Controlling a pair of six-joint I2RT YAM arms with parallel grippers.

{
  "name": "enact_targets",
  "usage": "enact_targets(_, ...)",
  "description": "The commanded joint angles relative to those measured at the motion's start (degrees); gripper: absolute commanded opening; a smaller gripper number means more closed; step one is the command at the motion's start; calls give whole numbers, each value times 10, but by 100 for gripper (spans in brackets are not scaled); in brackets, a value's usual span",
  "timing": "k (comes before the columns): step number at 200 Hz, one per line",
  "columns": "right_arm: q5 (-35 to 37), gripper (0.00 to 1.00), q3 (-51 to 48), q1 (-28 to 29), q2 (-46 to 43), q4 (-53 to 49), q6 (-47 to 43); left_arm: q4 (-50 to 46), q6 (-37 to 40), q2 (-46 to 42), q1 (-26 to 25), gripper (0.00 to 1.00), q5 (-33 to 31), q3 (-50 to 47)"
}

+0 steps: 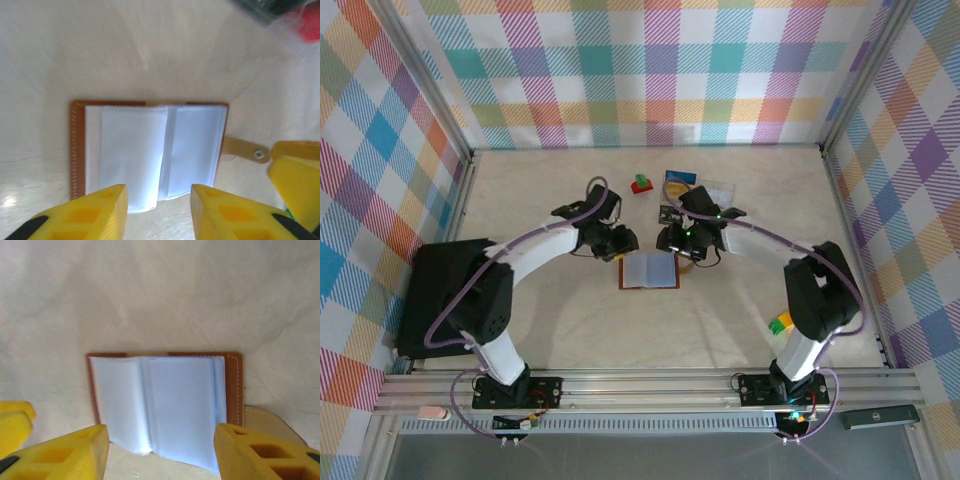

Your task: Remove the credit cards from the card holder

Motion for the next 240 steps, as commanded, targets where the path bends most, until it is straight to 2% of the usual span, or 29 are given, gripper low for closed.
enact_targets(1,88,65,27,-5,-60,-36,-30,-51,34,-70,22,47,-87,23)
enact_targets(33,218,80,20,-24,-144,-45,-130,-64,81,-153,38,67,-212,17)
enact_targets(62,307,100,-20,-52,-224,-1,-212,-31,134,-217,43,92,-331,-6)
enact_targets(75,334,99,-53,-63,-258,39,-251,16,165,-244,45,100,-372,-33)
enact_targets(105,366,99,-105,-114,-298,84,-265,130,214,-286,48,100,-472,-105)
enact_targets(127,391,99,-170,-145,-308,150,-267,234,255,-305,52,100,-521,-170)
enact_targets(151,388,99,-245,-194,-311,197,-238,326,309,-313,59,100,-544,-242)
enact_targets(176,394,99,-333,-227,-304,309,-254,405,368,-316,69,100,-555,-315)
enact_targets(210,385,99,-377,-251,-253,387,-287,431,360,-326,142,100,-458,-371)
enact_targets(240,316,99,-413,-259,-215,516,-335,489,374,-301,185,100,-394,-423)
